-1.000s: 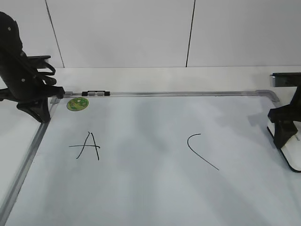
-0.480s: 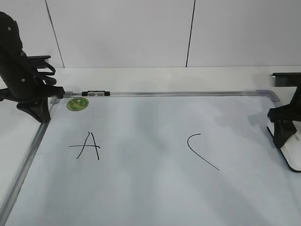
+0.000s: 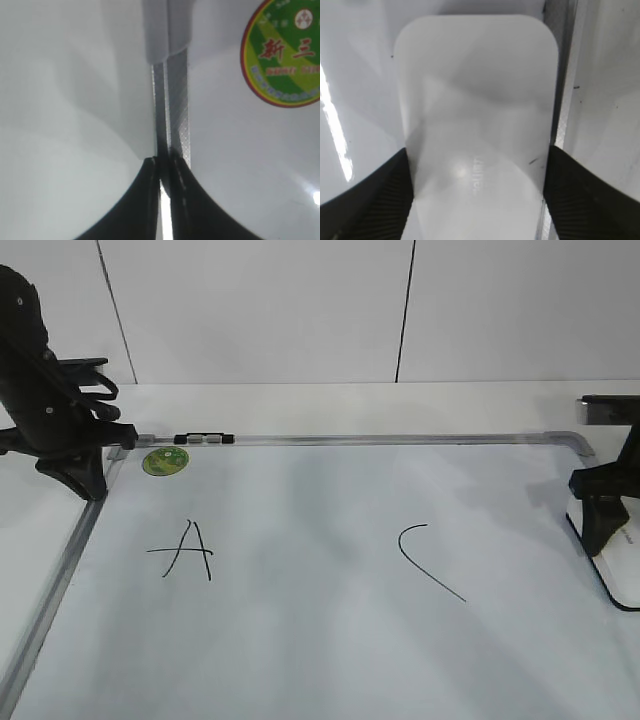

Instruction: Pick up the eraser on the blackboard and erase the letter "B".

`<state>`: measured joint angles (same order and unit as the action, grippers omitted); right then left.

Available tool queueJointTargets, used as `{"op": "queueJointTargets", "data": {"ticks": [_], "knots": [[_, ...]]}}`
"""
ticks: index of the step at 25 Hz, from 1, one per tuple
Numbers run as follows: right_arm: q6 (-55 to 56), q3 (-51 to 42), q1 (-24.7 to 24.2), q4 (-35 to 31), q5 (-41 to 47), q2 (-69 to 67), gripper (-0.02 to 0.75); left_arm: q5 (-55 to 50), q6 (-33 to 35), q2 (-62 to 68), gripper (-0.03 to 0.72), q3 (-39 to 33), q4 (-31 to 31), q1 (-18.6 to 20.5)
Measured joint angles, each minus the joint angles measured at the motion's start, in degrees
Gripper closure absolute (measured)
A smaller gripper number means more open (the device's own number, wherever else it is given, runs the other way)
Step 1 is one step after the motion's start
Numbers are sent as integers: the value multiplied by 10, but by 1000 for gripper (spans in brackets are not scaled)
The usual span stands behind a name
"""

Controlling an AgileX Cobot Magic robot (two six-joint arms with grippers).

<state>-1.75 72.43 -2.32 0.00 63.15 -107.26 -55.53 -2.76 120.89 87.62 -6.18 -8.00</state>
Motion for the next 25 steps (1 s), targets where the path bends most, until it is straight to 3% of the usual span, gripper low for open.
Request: {"op": "queueJointTargets", "data": {"ticks": [12, 19, 22, 25], "knots": [[25, 121, 0, 4, 61, 0, 138, 0, 0, 0, 672, 0, 0, 0], [41, 135, 0, -8, 65, 8, 145, 0, 0, 0, 666, 0, 1, 0], [46, 135, 0, -12, 65, 20, 145, 0, 2, 0, 625, 0, 3, 0], [46, 135, 0, -19, 67, 36, 145, -10, 9, 0, 527, 0, 9, 0]]}}
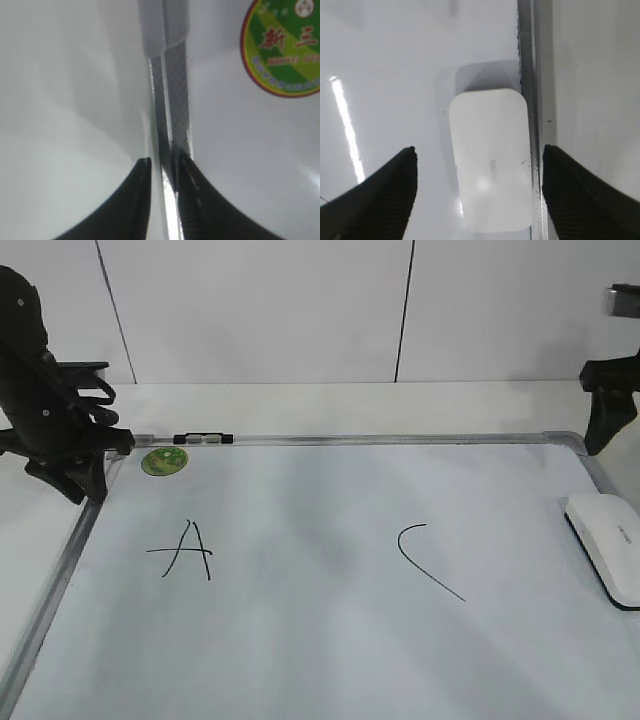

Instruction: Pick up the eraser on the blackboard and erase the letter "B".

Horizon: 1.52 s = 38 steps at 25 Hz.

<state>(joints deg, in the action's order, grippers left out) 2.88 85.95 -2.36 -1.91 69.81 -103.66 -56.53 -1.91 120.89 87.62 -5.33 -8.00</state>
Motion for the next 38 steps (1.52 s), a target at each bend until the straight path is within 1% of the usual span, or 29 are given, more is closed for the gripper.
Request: {"op": "queueJointTargets", "data": {"ticks": [2, 4, 6, 15, 20, 23, 27, 32, 38], "knots": [[1, 0, 0, -7, 0, 15, 145, -15, 1, 0, 462, 0, 5, 0], [1, 0, 0, -17, 1, 33, 145, -35, 2, 0, 430, 4, 15, 0], [1, 0, 0, -25, 3, 53, 145, -50, 2, 0, 417, 8, 23, 0], [1, 0, 0, -28, 6, 156, 146, -121, 3, -59, 412, 23, 37, 9], [3, -1, 0, -42, 11, 225, 146, -127, 3, -97, 412, 23, 40, 10], [3, -19, 0, -55, 14, 274, 146, -130, 3, -134, 412, 23, 33, 10], [3, -74, 0, -59, 18, 350, 148, -134, 3, -197, 412, 19, 28, 10], [3, -159, 0, -59, 21, 449, 148, -134, 3, -296, 412, -38, 27, 10], [-12, -243, 0, -26, 22, 565, 148, -139, 3, -452, 412, -183, 33, 10]]}}
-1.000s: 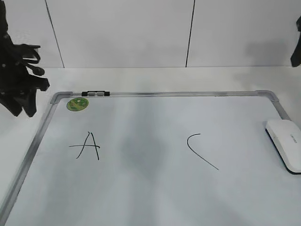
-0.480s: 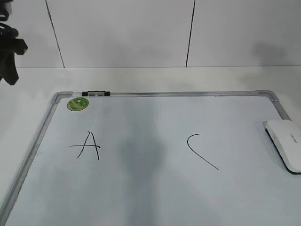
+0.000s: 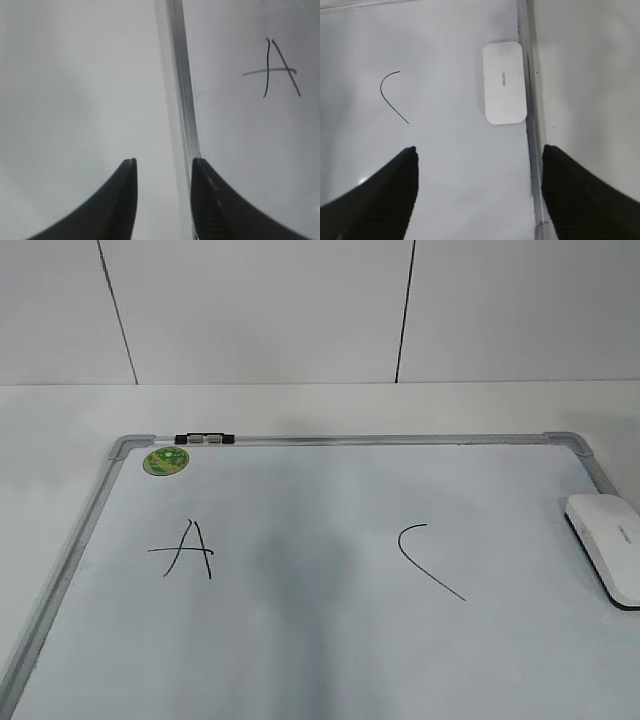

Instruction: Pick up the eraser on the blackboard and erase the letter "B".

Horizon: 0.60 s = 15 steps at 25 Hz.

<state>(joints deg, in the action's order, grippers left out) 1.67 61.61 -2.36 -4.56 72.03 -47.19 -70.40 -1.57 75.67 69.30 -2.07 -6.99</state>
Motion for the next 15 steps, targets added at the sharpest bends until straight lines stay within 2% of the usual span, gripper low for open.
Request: {"op": "queueJointTargets", "data": {"ticks": [9, 15], "knots": [[-4, -80, 4, 62, 4, 125, 150, -6, 2, -249, 442, -161, 15, 0], [-25, -112, 13, 35, 4, 158, 151, -12, 3, -453, 445, -233, 21, 0]]}}
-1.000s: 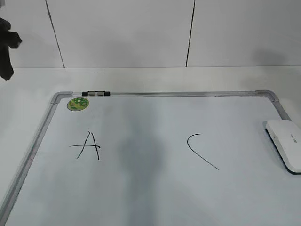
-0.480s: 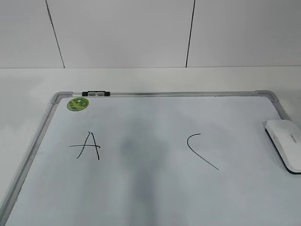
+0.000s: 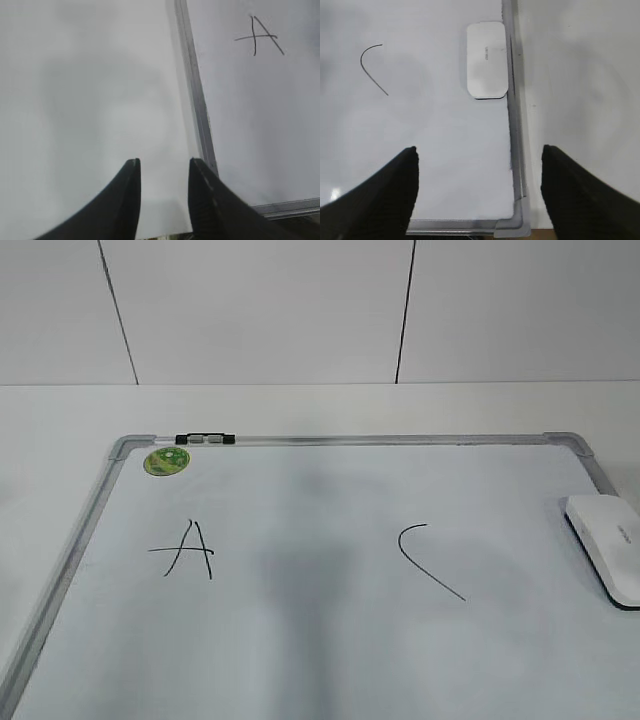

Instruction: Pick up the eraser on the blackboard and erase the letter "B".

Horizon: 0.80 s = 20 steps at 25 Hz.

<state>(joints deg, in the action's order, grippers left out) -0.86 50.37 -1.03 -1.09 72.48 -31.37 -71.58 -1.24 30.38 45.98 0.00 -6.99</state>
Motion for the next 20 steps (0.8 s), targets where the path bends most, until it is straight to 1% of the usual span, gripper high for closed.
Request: {"op": "queueJointTargets", "data": {"ticks": [4, 8, 15, 20], "knots": [[-3, -42, 1, -13, 0, 36, 152, -5, 1, -105, 447, -26, 0, 0], [-5, -81, 1, -16, 0, 97, 152, -11, 1, -174, 447, -47, 0, 0], [-33, -121, 1, -30, 0, 236, 153, -13, 1, -224, 447, -78, 0, 0], [-34, -161, 1, -30, 4, 314, 153, 29, 1, -241, 449, -116, -25, 0]]}}
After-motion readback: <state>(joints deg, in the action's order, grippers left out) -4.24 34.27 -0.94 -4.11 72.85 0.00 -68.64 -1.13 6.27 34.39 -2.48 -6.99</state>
